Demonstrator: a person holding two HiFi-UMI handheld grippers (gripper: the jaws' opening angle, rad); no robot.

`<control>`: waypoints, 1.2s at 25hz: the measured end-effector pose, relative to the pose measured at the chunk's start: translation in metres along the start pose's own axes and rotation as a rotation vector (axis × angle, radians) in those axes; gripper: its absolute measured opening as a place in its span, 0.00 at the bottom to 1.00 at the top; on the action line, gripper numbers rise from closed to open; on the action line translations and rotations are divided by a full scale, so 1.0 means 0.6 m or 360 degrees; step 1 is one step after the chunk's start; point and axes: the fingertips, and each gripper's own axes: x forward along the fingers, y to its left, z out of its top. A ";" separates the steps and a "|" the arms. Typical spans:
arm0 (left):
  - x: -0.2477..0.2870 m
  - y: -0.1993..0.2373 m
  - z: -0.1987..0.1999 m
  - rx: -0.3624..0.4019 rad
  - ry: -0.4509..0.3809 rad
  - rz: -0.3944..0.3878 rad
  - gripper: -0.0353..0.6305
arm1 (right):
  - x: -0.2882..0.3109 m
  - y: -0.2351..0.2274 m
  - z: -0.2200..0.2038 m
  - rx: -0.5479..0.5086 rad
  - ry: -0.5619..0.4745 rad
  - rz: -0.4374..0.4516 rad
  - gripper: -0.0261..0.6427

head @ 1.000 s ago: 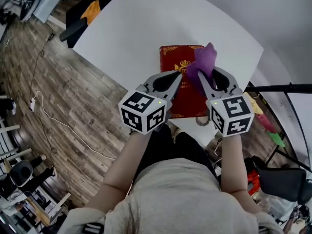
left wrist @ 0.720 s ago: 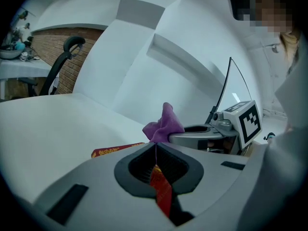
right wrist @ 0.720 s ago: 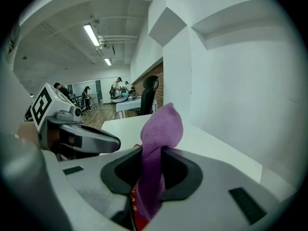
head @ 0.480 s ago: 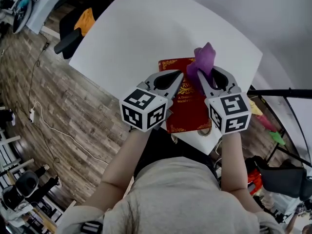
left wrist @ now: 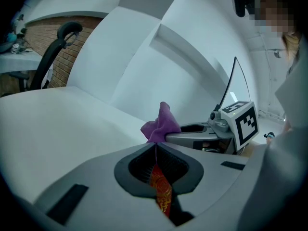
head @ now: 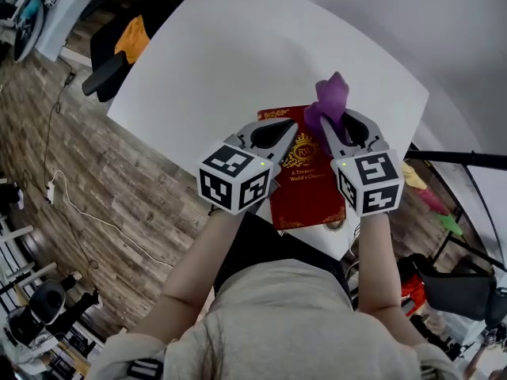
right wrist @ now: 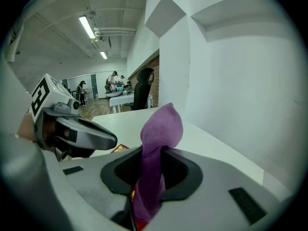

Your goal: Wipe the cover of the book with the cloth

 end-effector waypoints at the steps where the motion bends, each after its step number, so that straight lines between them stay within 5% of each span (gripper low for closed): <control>1: 0.003 0.002 -0.002 -0.0002 0.0009 0.0000 0.09 | 0.003 -0.001 -0.004 0.0005 0.0007 0.0002 0.20; 30: 0.019 0.035 -0.048 -0.0036 0.0109 0.0022 0.09 | 0.062 0.019 -0.072 0.0119 0.0158 0.0077 0.20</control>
